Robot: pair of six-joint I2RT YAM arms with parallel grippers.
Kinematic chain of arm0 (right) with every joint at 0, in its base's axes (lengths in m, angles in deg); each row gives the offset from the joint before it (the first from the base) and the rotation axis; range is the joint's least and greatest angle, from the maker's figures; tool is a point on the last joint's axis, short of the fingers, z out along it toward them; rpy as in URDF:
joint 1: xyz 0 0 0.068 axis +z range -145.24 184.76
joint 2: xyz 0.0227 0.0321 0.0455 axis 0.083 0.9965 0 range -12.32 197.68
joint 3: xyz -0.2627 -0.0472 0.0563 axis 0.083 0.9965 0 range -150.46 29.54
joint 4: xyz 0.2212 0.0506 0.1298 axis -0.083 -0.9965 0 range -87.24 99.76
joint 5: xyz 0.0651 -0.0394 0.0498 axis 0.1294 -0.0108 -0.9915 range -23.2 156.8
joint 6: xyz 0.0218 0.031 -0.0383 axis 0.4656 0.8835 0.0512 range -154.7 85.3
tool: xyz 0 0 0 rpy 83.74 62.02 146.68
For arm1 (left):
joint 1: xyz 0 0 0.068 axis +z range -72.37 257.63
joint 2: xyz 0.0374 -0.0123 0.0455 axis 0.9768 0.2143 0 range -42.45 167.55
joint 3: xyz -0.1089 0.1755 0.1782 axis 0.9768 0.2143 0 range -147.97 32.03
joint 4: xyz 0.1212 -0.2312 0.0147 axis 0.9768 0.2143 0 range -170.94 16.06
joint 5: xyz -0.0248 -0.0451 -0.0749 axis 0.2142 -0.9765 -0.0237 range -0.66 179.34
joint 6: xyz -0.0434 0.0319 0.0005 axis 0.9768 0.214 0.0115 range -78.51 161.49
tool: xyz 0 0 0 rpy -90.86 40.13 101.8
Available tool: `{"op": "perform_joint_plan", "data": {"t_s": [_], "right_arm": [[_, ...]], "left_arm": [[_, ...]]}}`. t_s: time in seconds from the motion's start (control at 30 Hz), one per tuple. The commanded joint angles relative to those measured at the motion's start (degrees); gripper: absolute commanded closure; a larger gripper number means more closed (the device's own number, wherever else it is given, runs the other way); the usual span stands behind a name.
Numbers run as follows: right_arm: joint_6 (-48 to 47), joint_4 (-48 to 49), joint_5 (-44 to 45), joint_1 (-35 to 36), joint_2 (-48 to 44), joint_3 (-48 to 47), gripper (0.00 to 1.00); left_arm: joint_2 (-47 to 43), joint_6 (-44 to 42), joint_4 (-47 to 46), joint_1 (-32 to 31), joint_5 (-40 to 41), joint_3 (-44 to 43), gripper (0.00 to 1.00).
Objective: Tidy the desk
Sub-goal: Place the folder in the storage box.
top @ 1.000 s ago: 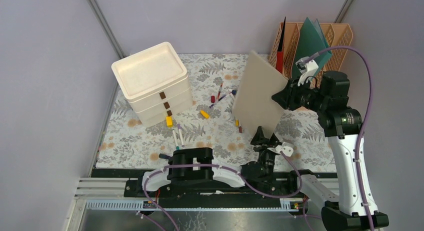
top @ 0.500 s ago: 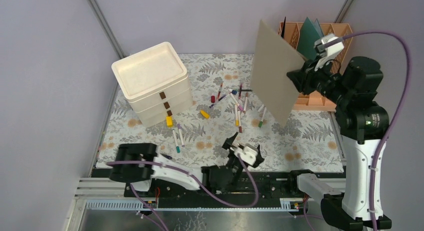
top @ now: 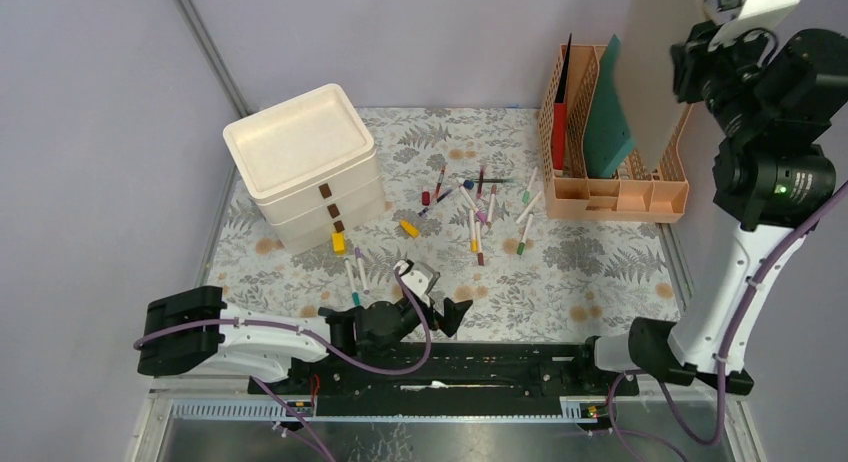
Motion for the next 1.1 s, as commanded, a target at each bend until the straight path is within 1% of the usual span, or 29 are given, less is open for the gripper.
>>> {"op": "perform_joint_plan", "data": {"t_s": [0.0,0.1,0.2,0.3,0.37,0.67,0.87,1.07], "right_arm": [[-1.78,8.81,5.02,-6.71,3.86,-7.48,1.0],[-1.24,13.54,2.96,-13.48,6.17,-7.31,1.0],[0.62,14.35,-3.25,-20.03,9.39,-7.55,1.0],[1.11,16.68,-9.22,-23.48,10.5,-3.4,1.0],[0.46,18.49,-12.05,-24.47,10.5,0.22,1.0],[1.43,21.17,-26.45,-26.18,13.35,8.46,1.0],[2.6,26.63,-26.63,-26.25,14.95,12.31,1.0],[4.24,35.14,-23.27,-26.18,16.83,16.38,1.0]], "left_arm": [[-2.87,4.12,-2.43,1.11,-3.77,2.56,0.01],[-3.19,4.56,-3.5,1.52,-3.96,3.93,0.01],[-3.45,4.8,-4.69,1.72,-4.37,5.17,0.01],[-3.45,5.18,-5.78,1.96,-5.06,6.2,0.01],[-3.24,5.37,-6.37,2.15,-5.53,6.58,0.01],[-1.31,5.59,-7.76,2.64,-6.83,6.53,0.01],[-0.54,6.16,-8.04,3.07,-7.83,6.63,0.01],[0.68,6.76,-8.37,3.7,-8.61,6.14,0.01]]}}
